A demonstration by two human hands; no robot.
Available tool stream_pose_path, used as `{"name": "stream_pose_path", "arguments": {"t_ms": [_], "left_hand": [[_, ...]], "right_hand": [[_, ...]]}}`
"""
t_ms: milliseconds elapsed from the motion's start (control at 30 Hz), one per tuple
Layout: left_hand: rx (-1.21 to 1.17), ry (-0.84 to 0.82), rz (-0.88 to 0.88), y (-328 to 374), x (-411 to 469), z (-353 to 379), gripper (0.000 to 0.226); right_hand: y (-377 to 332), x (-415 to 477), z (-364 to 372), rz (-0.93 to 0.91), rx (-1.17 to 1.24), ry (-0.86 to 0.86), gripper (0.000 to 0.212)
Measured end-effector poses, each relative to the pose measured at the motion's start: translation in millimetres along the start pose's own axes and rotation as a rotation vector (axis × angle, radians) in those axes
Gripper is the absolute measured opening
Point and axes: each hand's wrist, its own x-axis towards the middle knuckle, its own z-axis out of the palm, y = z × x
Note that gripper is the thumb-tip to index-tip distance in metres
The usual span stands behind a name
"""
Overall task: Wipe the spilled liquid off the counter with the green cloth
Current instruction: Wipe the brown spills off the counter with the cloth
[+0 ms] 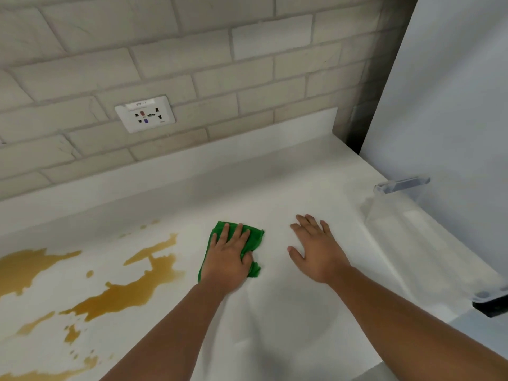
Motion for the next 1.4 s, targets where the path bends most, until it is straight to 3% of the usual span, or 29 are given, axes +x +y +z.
{"name": "stream_pose_path", "arguments": {"t_ms": [100, 200, 267, 400, 467, 567, 700, 767, 900, 1100, 1300, 1400], "left_hand": [[-0.030, -0.046, 0.222, -11, -13, 2, 0.066], [-0.094, -0.041, 0.297, -41, -18, -5, 0.063], [-0.090, -0.001, 0.219, -59, -3, -11, 0.067], [0.007, 0.008, -0.105, -55, 48, -18, 0.067], [0.081, -0.003, -0.130, -30, 59, -15, 0.062], [0.103, -0.057, 0.088, 7, 44, -8, 0.062], [0.018, -0.080, 0.263, -8, -5, -5, 0.072], [-0.086, -0.047, 0.216, -36, -22, -7, 0.071], [-0.162, 0.026, -0.063, -82, -18, -20, 0.060], [-0.092, 0.079, -0.387, -76, 31, -31, 0.060], [-0.216, 0.092, -0.051, -68, -46, -13, 0.063], [-0.322, 0.143, -0.072, -86, -88, -10, 0.060]], "right_hand": [[0, 1, 0, 0.014, 0.014, 0.007, 0.077], [-2, 1, -1, 0.025, 0.017, 0.004, 0.075], [-4, 1, -2, 0.032, 0.013, 0.014, 0.075], [-9, 5, -8, 0.055, -0.038, 0.011, 0.073], [-12, 10, -11, 0.070, -0.057, 0.030, 0.070], [-19, 19, -15, 0.069, -0.037, 0.104, 0.063], [-41, 40, -18, -0.070, 0.043, 0.097, 0.059], [-57, 51, -19, -0.139, 0.074, 0.067, 0.051], [-85, 64, -13, -0.253, 0.100, 0.080, 0.043], [-106, 77, 2, -0.293, 0.092, 0.056, 0.051], [-111, 81, 11, -0.324, 0.078, 0.026, 0.061], [-115, 80, 13, -0.325, 0.070, 0.005, 0.063]]}}
